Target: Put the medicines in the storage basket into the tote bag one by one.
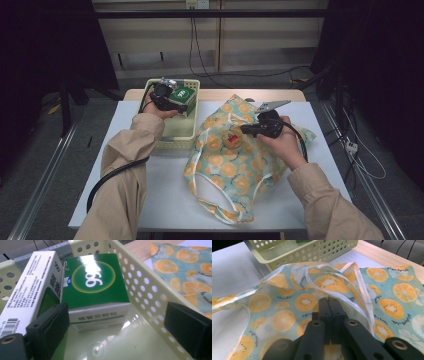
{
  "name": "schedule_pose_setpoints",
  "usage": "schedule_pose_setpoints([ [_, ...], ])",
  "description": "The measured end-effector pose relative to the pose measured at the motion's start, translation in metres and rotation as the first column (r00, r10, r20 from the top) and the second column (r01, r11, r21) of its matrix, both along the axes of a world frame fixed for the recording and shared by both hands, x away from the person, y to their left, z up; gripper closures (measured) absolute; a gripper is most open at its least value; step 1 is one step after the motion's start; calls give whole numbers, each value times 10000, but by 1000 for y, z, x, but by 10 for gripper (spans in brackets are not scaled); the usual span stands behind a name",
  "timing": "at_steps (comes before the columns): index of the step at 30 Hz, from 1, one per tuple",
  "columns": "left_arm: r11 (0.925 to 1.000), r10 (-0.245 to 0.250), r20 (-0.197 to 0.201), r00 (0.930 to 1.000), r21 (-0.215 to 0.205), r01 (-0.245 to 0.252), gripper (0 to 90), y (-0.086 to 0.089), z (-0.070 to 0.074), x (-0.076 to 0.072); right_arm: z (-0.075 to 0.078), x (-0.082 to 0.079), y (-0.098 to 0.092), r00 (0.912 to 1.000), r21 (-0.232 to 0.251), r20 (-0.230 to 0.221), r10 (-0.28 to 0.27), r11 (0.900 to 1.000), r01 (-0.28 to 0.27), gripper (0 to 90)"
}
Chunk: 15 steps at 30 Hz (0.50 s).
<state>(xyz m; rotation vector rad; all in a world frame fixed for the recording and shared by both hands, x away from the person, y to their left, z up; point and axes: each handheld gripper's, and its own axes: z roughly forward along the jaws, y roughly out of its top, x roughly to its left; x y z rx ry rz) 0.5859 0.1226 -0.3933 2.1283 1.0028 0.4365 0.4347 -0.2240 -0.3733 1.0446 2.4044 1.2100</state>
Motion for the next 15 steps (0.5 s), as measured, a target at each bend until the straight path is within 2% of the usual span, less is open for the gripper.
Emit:
schedule_pose_setpoints([
  [3,9998,147,10,9999,144,-147,63,-1,-2,4,1,0,0,10000,-45,-22,23,10000,-23,900],
  [5,9995,329,-38,9995,43,-328,63,-1,-5,7,2,0,1,10000,-51,-7,42,10000,-42,900],
  [6,9993,355,-84,9993,86,-354,63,-1,-6,8,2,1,1,10000,-45,-9,49,10000,-49,900],
  [7,9984,513,50,9987,251,-514,67,-1,-7,9,2,1,1,10000,-41,-29,53,10000,-53,900],
  [8,9990,428,-111,9990,119,-426,63,0,-9,11,2,1,1,10000,-56,-41,58,10000,-58,900],
  [9,9989,402,-62,9992,252,-400,65,0,-9,12,1,1,0,10000,-82,-72,55,10000,-55,900],
  [12,9982,597,-142,9981,22,-596,57,0,-12,15,1,1,-1,10000,-107,-75,53,9999,-54,900],
  [15,9985,503,-115,9987,229,-501,45,-1,-13,17,1,3,-3,10000,-25,-97,16,10000,-17,900],
])
